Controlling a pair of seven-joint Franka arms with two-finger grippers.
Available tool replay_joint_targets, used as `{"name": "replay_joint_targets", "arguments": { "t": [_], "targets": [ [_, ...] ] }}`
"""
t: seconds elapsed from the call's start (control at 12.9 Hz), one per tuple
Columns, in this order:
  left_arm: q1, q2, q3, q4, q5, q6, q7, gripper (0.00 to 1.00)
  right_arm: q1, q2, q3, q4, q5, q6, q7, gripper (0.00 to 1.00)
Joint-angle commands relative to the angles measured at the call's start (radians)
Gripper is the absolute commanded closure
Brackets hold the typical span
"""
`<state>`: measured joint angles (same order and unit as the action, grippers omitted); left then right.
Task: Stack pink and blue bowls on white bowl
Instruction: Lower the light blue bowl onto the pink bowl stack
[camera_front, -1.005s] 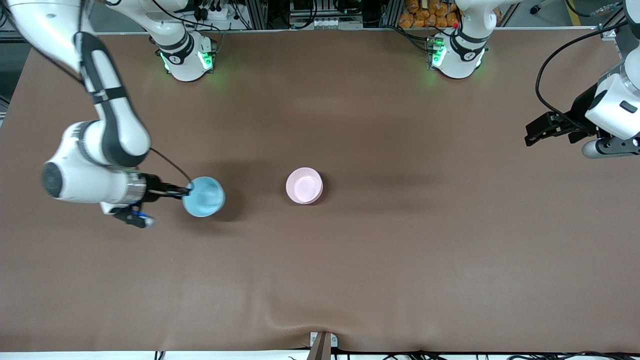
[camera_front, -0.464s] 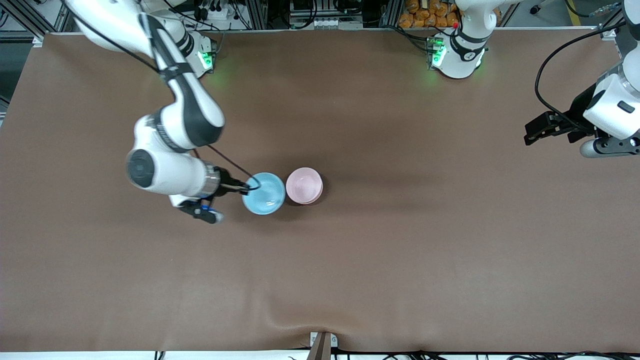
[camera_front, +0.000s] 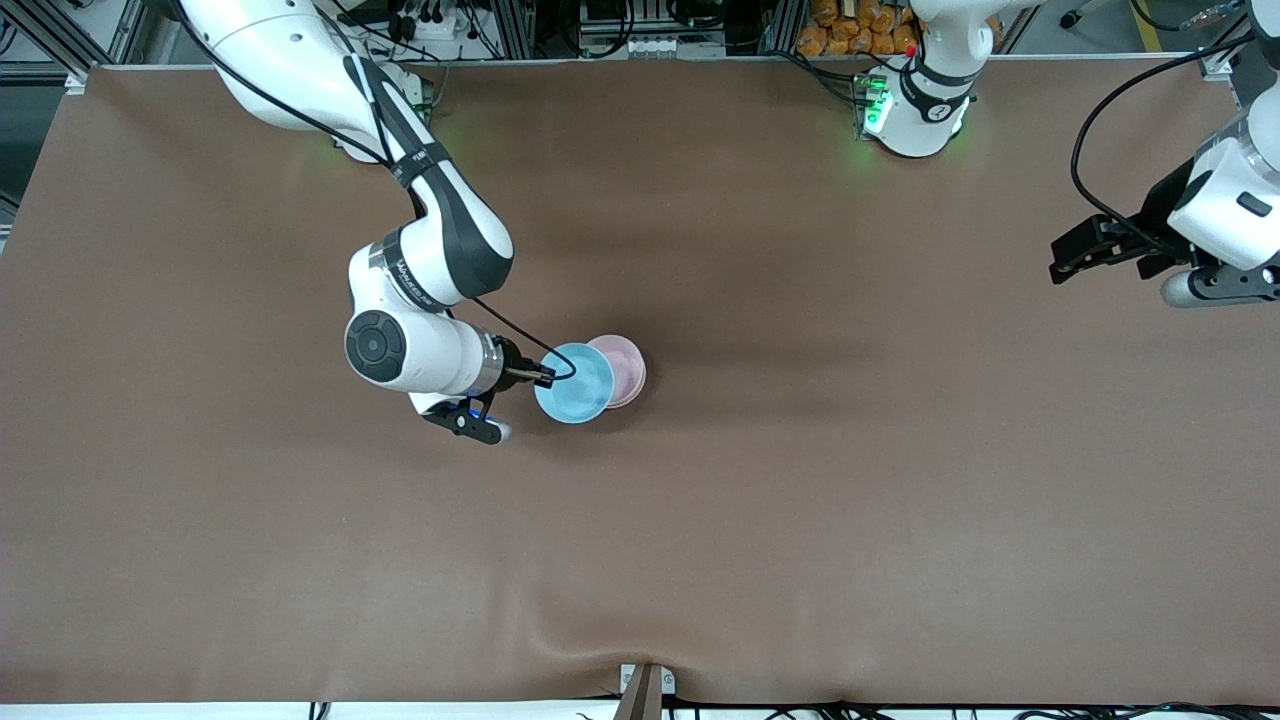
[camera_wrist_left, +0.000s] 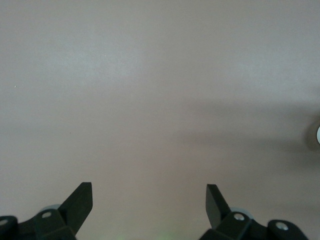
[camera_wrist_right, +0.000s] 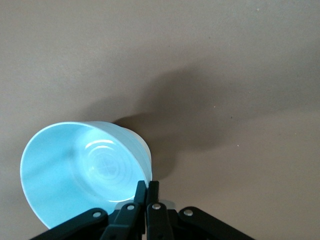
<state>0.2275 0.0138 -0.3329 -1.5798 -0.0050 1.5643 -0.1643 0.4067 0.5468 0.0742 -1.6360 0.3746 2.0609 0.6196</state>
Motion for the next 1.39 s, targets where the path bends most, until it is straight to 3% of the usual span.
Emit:
{"name": "replay_joint_targets", "arguments": {
  "t": [0.0, 1.31],
  "targets": [
    [0.01, -0.038, 0.0, -0.029, -0.023, -0.007, 0.014, 0.0, 0.041, -0.002, -0.013, -0.01, 0.021, 0.01, 0.016, 1.0],
    [0.009, -0.04, -0.002, -0.035, -0.023, -0.018, 0.014, 0.0, 0.138, 0.058, -0.017, -0.088, 0.021, 0.188, 0.066, 1.0]
  ]
}}
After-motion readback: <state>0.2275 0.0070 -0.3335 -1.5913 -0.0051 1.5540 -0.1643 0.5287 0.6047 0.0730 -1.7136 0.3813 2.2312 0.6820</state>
